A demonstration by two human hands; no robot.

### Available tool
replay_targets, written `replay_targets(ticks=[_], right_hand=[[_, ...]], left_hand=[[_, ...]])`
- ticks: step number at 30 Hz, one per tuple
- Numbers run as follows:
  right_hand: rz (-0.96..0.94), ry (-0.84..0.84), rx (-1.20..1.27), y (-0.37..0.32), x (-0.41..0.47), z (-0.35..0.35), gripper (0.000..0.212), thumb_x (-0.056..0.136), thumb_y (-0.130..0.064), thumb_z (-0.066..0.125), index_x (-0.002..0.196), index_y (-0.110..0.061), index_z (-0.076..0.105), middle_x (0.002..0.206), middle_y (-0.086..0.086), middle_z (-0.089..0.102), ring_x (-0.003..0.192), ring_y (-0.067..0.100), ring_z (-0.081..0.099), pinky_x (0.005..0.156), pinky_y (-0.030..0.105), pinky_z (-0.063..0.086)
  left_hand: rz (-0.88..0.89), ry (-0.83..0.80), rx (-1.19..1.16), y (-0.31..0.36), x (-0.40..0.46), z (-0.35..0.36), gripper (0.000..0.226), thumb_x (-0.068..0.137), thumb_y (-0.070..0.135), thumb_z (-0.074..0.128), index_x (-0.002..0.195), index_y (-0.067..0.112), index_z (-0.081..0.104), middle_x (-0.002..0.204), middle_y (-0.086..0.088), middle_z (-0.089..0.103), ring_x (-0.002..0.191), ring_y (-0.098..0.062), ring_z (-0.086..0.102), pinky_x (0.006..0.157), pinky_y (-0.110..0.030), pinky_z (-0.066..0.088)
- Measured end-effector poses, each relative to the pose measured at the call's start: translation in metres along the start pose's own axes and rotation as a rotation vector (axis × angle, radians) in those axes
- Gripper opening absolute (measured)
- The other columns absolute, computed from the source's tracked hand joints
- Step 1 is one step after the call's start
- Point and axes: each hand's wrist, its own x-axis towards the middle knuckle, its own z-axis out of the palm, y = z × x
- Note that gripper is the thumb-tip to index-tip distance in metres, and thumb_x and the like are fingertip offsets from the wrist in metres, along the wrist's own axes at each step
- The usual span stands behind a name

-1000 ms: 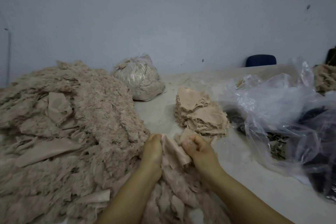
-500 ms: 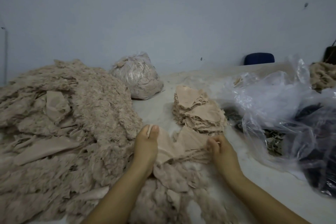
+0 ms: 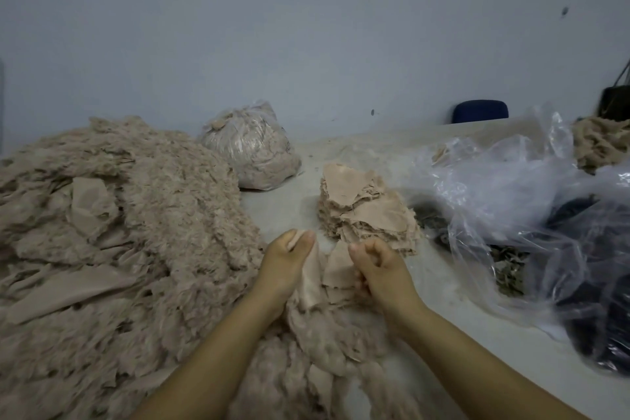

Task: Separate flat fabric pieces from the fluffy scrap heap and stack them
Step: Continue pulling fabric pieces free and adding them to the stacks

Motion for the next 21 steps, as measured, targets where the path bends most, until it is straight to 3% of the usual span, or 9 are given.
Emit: replay_targets(ticks=[2, 4, 6, 8, 11, 16, 19, 21], right_hand=[[-0.037, -0.07, -0.073, -0.003, 0.006, 0.002, 0.04, 0.087, -0.049, 0.054, 0.09, -0.009, 0.059, 0.078, 0.006, 0.063, 0.074, 0.018, 0.063, 0.064, 0.014, 0.047], [0.024, -0.232, 0.033, 0.001, 0.008, 0.007, 0.063, 0.083, -0.055, 0.053, 0.106, 0.003, 0.061, 0.102, 0.02, 0.066, 0.095, 0.028, 0.066, 0.083, 0.029, 0.051], [0.079, -0.274, 0.188, 0.003, 0.01, 0.009, 0.063, 0.08, -0.047, 0.062, 0.099, 0.013, 0.057, 0.097, 0.035, 0.061, 0.085, 0.034, 0.061, 0.079, 0.039, 0.048], [0.087, -0.198, 0.255, 0.004, 0.015, 0.007, 0.04, 0.075, -0.039, 0.07, 0.08, -0.001, 0.057, 0.075, 0.017, 0.059, 0.07, 0.022, 0.054, 0.065, 0.03, 0.045], [-0.05, 0.017, -0.02, 0.008, 0.031, 0.0, 0.024, 0.082, -0.027, 0.073, 0.066, -0.015, 0.058, 0.06, -0.006, 0.055, 0.058, 0.009, 0.049, 0.056, 0.024, 0.04], [-0.069, 0.256, -0.305, 0.013, 0.055, -0.016, 0.028, 0.083, -0.03, 0.07, 0.061, -0.02, 0.056, 0.061, -0.01, 0.056, 0.066, 0.011, 0.054, 0.055, 0.02, 0.038], [0.018, 0.141, -0.749, 0.021, 0.053, -0.029, 0.024, 0.086, -0.047, 0.063, 0.086, -0.023, 0.059, 0.086, -0.007, 0.058, 0.09, 0.017, 0.056, 0.068, 0.028, 0.042], [-0.095, 0.174, -0.927, 0.024, 0.043, -0.028, 0.036, 0.088, -0.051, 0.057, 0.112, -0.023, 0.06, 0.11, -0.003, 0.055, 0.109, 0.019, 0.049, 0.085, 0.032, 0.042]], left_hand=[[0.006, -0.066, -0.034, 0.004, 0.005, 0.001, 0.033, 0.095, 0.025, 0.053, 0.066, 0.01, 0.047, 0.064, -0.007, 0.045, 0.065, -0.019, 0.042, 0.063, -0.031, 0.035], [-0.039, -0.212, -0.168, 0.008, 0.007, 0.006, 0.032, 0.095, 0.024, 0.053, 0.065, 0.018, 0.062, 0.066, 0.001, 0.062, 0.067, -0.015, 0.058, 0.063, -0.027, 0.048], [-0.05, -0.252, -0.206, 0.009, 0.008, 0.009, 0.029, 0.093, 0.025, 0.056, 0.066, 0.02, 0.066, 0.067, 0.001, 0.065, 0.066, -0.012, 0.061, 0.061, -0.025, 0.05], [0.006, -0.145, -0.059, 0.005, 0.015, 0.009, 0.03, 0.092, 0.027, 0.057, 0.064, 0.018, 0.058, 0.063, 0.001, 0.057, 0.062, -0.013, 0.053, 0.056, -0.026, 0.044], [0.09, -0.049, 0.261, -0.006, 0.028, 0.007, 0.036, 0.093, 0.033, 0.056, 0.064, 0.012, 0.048, 0.061, -0.001, 0.046, 0.059, -0.015, 0.043, 0.056, -0.03, 0.034], [-0.01, 0.02, 0.508, -0.027, 0.041, -0.001, 0.032, 0.091, 0.03, 0.059, 0.067, 0.011, 0.05, 0.064, -0.001, 0.05, 0.062, -0.016, 0.046, 0.057, -0.029, 0.033], [-0.071, -0.088, 0.494, -0.039, 0.034, -0.009, 0.035, 0.095, 0.026, 0.055, 0.063, 0.014, 0.047, 0.056, 0.001, 0.049, 0.057, -0.017, 0.045, 0.057, -0.028, 0.036], [-0.084, -0.151, 0.398, -0.04, 0.027, -0.011, 0.039, 0.096, 0.029, 0.053, 0.061, 0.012, 0.048, 0.048, 0.005, 0.048, 0.049, -0.016, 0.043, 0.052, -0.024, 0.037]])
